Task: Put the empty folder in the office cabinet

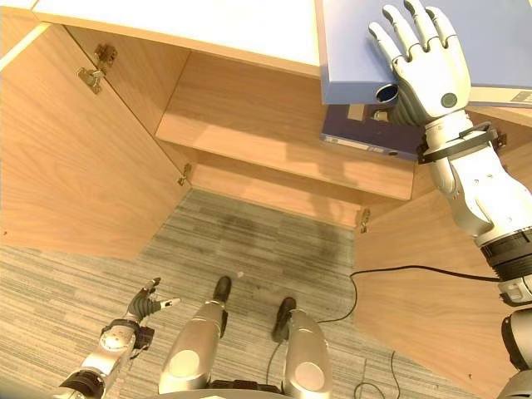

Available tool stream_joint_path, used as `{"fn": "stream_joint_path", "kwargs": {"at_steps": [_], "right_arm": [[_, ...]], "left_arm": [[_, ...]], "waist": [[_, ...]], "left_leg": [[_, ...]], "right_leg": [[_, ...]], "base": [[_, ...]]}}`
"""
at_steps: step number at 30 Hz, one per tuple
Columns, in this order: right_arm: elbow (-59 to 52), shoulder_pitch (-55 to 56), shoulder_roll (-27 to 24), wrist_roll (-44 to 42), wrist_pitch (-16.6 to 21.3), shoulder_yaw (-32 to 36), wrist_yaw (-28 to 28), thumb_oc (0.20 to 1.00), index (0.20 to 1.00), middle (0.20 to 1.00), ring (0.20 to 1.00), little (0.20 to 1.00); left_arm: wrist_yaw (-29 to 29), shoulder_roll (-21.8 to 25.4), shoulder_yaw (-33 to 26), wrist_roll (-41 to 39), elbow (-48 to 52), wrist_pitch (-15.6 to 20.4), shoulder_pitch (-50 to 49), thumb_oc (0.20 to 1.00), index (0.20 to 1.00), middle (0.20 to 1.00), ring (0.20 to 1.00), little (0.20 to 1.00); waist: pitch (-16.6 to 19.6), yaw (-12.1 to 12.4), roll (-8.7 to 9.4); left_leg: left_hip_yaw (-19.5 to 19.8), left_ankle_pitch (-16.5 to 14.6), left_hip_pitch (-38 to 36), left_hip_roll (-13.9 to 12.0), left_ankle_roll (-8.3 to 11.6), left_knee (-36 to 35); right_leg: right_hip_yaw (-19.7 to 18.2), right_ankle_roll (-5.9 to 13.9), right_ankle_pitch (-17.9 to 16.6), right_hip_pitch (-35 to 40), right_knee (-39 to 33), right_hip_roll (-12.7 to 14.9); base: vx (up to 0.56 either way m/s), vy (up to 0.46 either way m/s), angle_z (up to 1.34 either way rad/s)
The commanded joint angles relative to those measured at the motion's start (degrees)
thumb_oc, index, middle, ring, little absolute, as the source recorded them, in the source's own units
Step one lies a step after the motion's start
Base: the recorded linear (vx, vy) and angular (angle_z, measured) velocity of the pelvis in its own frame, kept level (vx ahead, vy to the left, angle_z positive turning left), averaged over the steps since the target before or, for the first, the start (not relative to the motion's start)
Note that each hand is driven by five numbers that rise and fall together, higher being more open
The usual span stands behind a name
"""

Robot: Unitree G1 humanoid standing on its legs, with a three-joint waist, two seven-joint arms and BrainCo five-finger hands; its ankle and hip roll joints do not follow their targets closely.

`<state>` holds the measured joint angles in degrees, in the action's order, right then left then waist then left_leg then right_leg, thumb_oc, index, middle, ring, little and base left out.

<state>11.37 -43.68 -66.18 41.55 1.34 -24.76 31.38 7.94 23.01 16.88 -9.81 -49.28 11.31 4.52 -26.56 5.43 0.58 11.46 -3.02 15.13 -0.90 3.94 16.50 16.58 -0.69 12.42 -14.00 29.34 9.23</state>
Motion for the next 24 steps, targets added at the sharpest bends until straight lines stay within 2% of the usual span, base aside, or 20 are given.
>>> {"fn": "stream_joint_path", "kwargs": {"at_steps": [1,3,4,5,6,24], "right_arm": [[2.50,-6.26,0.33,-2.96,-1.57,-1.94,1.23,1.000,1.000,1.000,1.000,1.000],[2.89,-6.77,0.56,-3.09,-1.63,-2.50,1.10,1.000,1.000,1.000,1.000,1.000],[2.98,-7.01,0.69,-3.17,-1.64,-2.67,1.04,0.564,0.564,0.564,0.564,0.564],[2.99,-7.05,0.70,-3.18,-1.64,-2.71,1.04,0.467,0.467,0.467,0.467,0.467],[2.98,-7.20,0.74,-3.21,-1.67,-2.83,1.00,0.200,0.200,0.200,0.200,0.200],[2.24,-6.85,1.91,-4.95,-1.62,-1.91,1.14,0.200,0.200,0.200,0.200,0.200]], "left_arm": [[1.10,2.77,1.60,-1.26,2.53,1.38,-1.80,1.000,1.000,1.000,1.000,1.000],[1.17,2.80,1.70,-1.30,2.53,1.43,-1.73,1.000,1.000,1.000,1.000,1.000],[1.20,2.76,1.70,-1.31,2.51,1.37,-1.69,1.000,1.000,1.000,1.000,1.000],[1.20,2.75,1.69,-1.31,2.50,1.37,-1.68,1.000,1.000,1.000,1.000,1.000],[1.24,2.77,1.65,-1.24,2.40,1.34,-1.67,1.000,1.000,1.000,1.000,1.000],[1.18,2.67,2.02,-1.30,2.91,0.85,-2.00,1.000,1.000,1.000,1.000,1.000]], "waist": [[2.08,1.44,0.29],[1.96,1.56,0.25],[1.92,1.56,0.22],[1.92,1.55,0.22],[1.87,1.59,0.15],[2.29,1.64,-0.08]], "left_leg": [[-1.30,-8.30,-1.36,-4.22,1.08,7.49],[-1.24,-8.27,-1.26,-4.21,1.04,7.58],[-1.23,-8.28,-1.18,-4.19,1.02,7.66],[-1.23,-8.29,-1.17,-4.18,1.02,7.67],[-1.23,-8.24,-1.14,-4.17,1.01,7.61],[-0.99,-9.04,-1.33,-4.05,0.82,8.53]], "right_leg": [[-5.61,4.61,1.99,1.66,0.33,1.83],[-5.55,4.59,1.99,1.57,0.40,1.82],[-5.54,4.59,2.02,1.52,0.50,1.82],[-5.54,4.59,2.02,1.51,0.51,1.82],[-5.47,4.62,2.03,1.50,0.51,1.80],[-5.63,4.55,3.07,1.56,2.18,2.24]], "base": [[0.00,0.000,0.00],[0.00,0.000,0.00],[0.00,0.000,0.00],[0.00,0.000,0.00],[0.00,0.000,0.00],[0.00,0.000,0.00]]}}
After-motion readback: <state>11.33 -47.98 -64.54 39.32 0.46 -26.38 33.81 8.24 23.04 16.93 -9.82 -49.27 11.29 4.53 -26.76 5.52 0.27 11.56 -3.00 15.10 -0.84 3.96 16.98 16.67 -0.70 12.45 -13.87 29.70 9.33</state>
